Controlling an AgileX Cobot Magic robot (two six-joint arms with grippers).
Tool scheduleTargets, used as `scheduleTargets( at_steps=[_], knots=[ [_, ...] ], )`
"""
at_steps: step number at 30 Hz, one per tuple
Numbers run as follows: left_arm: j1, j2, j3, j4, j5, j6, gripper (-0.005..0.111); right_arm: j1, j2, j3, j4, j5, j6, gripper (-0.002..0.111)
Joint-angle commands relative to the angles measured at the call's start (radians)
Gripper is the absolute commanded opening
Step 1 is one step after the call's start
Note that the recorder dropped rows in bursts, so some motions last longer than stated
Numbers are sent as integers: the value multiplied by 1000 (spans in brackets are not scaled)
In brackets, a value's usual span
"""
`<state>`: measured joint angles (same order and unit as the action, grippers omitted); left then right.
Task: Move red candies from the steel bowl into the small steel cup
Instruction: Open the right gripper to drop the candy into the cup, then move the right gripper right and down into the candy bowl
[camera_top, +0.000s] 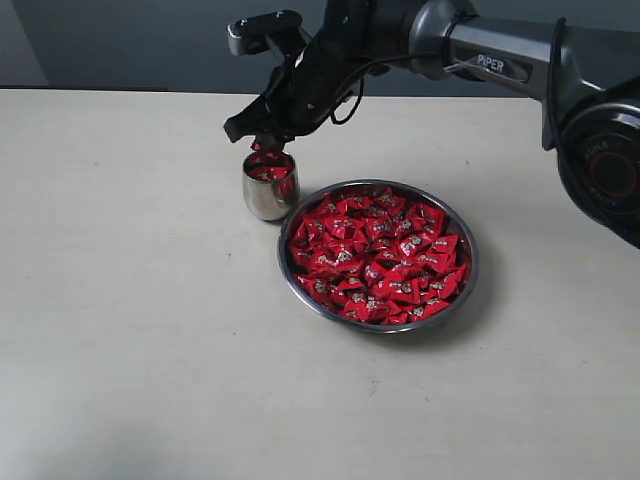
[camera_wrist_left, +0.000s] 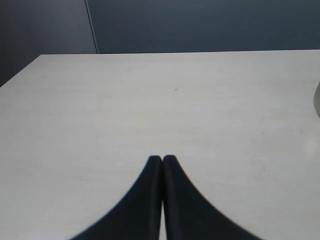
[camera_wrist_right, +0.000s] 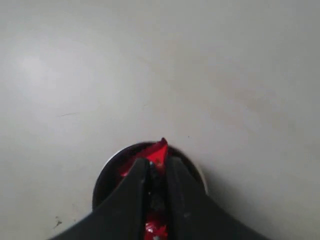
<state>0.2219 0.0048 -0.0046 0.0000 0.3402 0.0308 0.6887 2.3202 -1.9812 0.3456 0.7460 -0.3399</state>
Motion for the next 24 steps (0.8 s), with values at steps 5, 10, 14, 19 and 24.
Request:
scheduleTargets(
  at_steps=[5,10,14,19,24],
  knots=[
    [-5,-5,5,-6,-10,-1,0,0,10,-7,11,-9,-4,14],
    [-5,-5,5,-6,-10,-1,0,0,10,-7,37,-5,-19,37],
    [-5,-5,5,-6,-10,-1,0,0,7,-7,37,8,-19,34],
    [-5,-5,5,-6,-10,-1,0,-2,-31,-7,28,54,-19,27],
    [-5,-5,5,-6,-10,-1,0,-21,-69,-7,25,54,-19,-1]
  ],
)
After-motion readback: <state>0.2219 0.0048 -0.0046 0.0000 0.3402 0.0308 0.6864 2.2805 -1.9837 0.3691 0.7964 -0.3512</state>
